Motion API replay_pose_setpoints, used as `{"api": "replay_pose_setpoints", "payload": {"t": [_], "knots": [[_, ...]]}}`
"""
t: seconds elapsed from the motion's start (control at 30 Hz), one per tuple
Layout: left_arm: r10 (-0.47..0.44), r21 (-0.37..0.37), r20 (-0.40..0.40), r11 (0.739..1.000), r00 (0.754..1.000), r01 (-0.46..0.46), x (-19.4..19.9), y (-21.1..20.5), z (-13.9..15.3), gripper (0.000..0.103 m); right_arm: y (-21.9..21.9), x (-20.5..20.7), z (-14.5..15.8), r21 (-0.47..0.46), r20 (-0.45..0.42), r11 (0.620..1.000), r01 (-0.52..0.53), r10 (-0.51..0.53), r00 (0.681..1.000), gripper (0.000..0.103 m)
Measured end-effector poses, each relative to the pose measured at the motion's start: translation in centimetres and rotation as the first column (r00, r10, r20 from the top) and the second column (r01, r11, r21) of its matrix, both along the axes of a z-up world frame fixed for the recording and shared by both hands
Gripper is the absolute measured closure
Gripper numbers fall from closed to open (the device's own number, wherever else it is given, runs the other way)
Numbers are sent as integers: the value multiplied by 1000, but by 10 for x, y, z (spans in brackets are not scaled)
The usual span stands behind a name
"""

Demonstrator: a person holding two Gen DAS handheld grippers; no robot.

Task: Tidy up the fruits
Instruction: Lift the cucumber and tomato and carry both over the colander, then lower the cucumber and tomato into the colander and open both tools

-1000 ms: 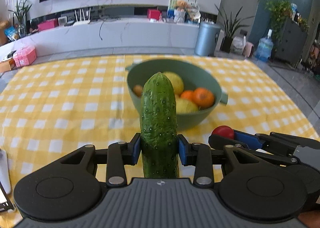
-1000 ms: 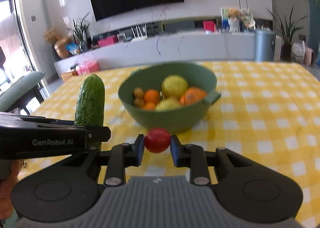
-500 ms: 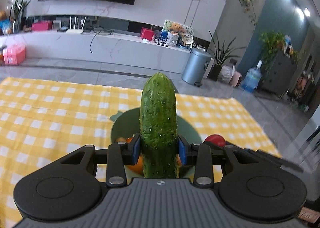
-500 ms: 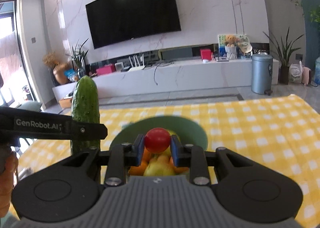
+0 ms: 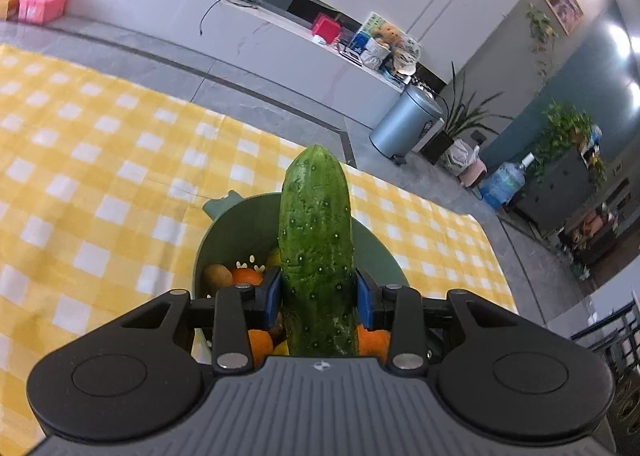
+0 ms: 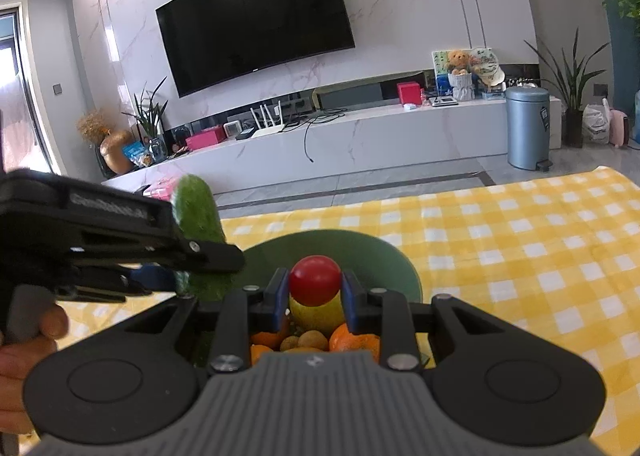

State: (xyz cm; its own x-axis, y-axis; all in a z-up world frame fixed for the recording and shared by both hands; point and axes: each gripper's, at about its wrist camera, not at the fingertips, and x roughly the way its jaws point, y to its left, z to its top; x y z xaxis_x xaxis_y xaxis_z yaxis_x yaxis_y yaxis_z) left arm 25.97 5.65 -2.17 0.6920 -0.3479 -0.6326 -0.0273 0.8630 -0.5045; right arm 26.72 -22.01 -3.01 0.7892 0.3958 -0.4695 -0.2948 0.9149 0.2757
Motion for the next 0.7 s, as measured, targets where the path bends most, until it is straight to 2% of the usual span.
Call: {"api": "replay_pose_setpoints", "payload": {"t": [0.1,0.27,0.53,0.7], "knots": [[6,-34,-39,999,999,-8,8,4,-8,61,1,5,-7,10,-16,1000,-11,11,1000,79],[11,-18,-91,1000,996,-12,20,-2,-19,60,3,9,-15,26,-31,1000,-16,17,999,79],[39,44,-173,999,984,-32,30,-9,-31,57,3,15,-25,33,-35,999,-38,40,999,79],[21,124,-174,992,984,1,28,-17,-28,54,4,19,-27,35,-44,998,-50,52,998,79]]}}
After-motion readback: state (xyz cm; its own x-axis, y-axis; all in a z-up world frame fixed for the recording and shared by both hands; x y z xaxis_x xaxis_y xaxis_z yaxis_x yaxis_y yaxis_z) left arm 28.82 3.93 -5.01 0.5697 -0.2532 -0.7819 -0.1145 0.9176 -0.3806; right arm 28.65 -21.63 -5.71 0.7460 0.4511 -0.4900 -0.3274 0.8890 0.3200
